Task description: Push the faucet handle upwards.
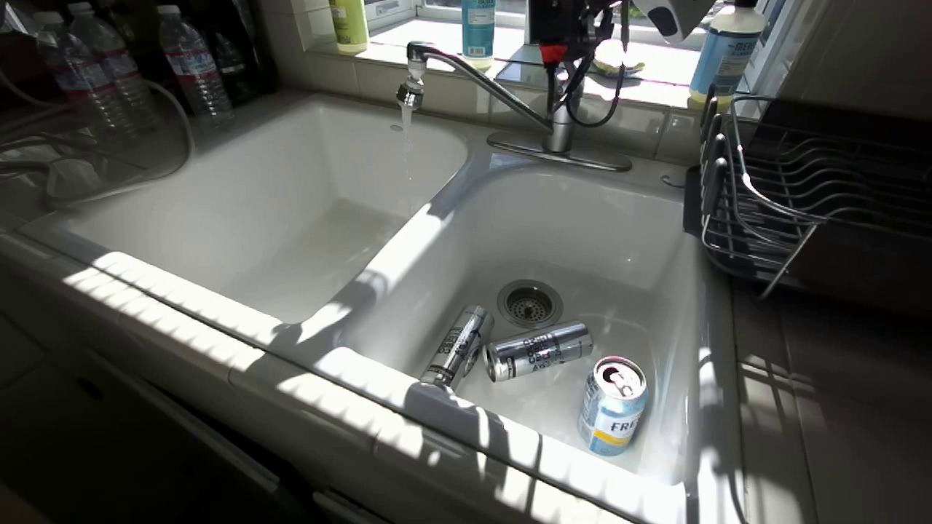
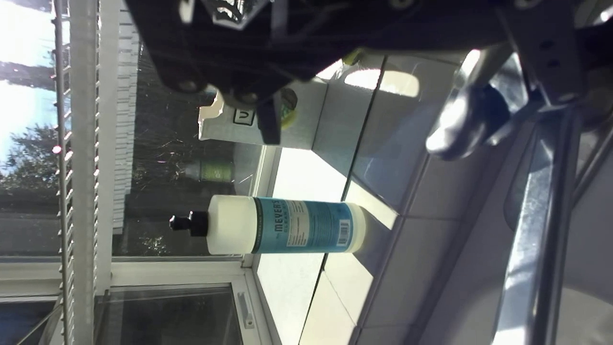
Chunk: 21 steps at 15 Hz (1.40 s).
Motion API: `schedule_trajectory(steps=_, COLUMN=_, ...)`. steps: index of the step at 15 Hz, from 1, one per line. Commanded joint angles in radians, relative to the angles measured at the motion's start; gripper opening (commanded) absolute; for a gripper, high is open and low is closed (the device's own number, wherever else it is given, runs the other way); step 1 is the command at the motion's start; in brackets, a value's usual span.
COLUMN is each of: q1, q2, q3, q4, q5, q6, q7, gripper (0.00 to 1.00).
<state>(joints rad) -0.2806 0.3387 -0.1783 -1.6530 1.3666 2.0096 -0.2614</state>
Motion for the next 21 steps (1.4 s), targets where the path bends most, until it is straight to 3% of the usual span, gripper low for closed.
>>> schedule_trajectory(steps=1, q1=0.023, q2=-0.023, q3=-0.007, q4=0.038, q5=-0.074, q6=0.009, q7=0.078, gripper=1.0)
schedule_trajectory(steps=13, q1=0.091, q2=-0.181, q3=-0.004, q4=-0.048, q5=-0.695, q6=-0.009, q7=0.323, gripper=1.0)
schedule_trajectory(steps=17, q1=0.11, q2=-0.269, q3=0.021, q4=-0.131, q5=-0.822, q6=-0.003, q7=0.279, gripper=1.0)
schedule_trajectory(steps=21, q1=0.127, q2=-0.372, q3=0.045, q4=-0.235, q5=-0.877, q6=-0.004, q7=0.198, gripper=1.0)
